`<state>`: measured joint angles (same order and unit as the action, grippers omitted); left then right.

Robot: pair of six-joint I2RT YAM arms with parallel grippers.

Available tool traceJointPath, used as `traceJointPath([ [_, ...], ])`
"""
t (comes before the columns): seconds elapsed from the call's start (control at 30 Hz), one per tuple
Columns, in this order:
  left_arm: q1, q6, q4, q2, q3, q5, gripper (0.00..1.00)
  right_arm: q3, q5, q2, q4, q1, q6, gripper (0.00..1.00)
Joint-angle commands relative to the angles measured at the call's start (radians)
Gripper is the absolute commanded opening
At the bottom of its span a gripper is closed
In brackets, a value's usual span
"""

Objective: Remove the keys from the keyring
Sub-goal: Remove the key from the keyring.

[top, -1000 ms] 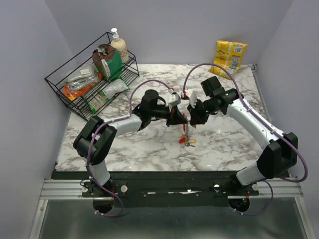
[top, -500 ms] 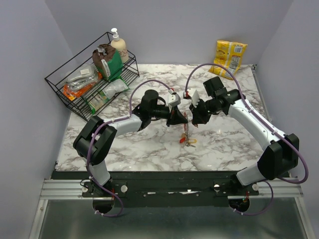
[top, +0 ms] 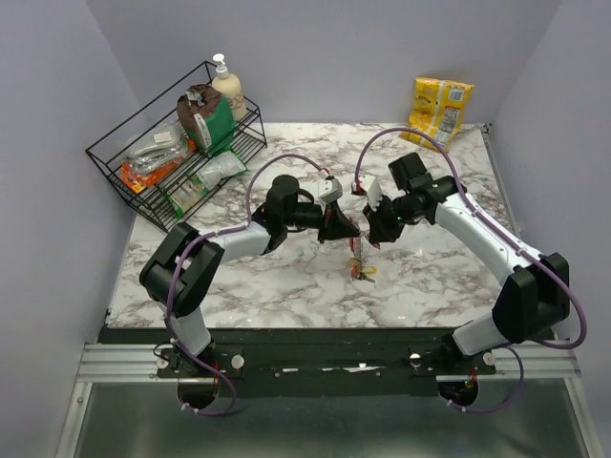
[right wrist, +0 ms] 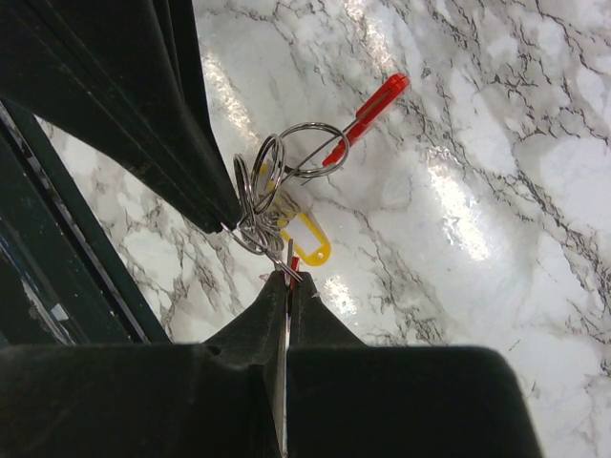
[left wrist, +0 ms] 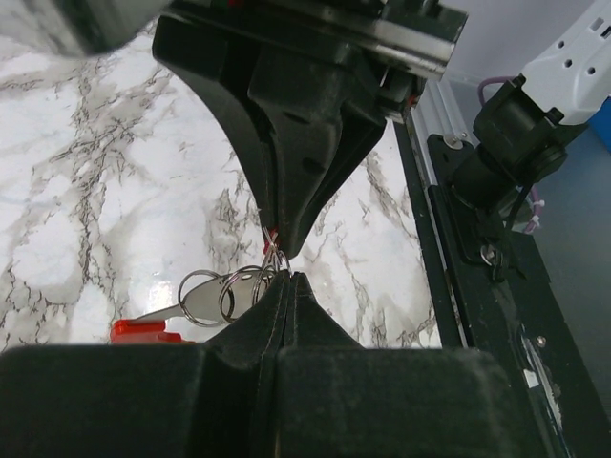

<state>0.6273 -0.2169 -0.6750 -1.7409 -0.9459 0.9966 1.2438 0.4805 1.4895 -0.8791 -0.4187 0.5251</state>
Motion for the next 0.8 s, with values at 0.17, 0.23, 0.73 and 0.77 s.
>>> traceJointPath([
  [0.17,-0.014,-0.116,-0.17,0.04,0.024,0.04,0.0,-0.032,0.036,0.032,0.028,0.008,0.009,0.06],
  [0.23,-0.017,-0.136,-0.205,0.037,0.029,0.04,0.0,-0.038,0.044,0.041,0.029,0.006,0.009,0.06],
  [0.73,-0.023,-0.144,-0.213,0.043,0.044,0.037,0.0,-0.052,-0.043,0.023,0.058,-0.02,0.021,0.06],
  [0.77,-0.024,-0.131,-0.204,0.047,0.042,0.039,0.0,-0.055,-0.069,0.017,0.068,-0.02,0.023,0.06],
])
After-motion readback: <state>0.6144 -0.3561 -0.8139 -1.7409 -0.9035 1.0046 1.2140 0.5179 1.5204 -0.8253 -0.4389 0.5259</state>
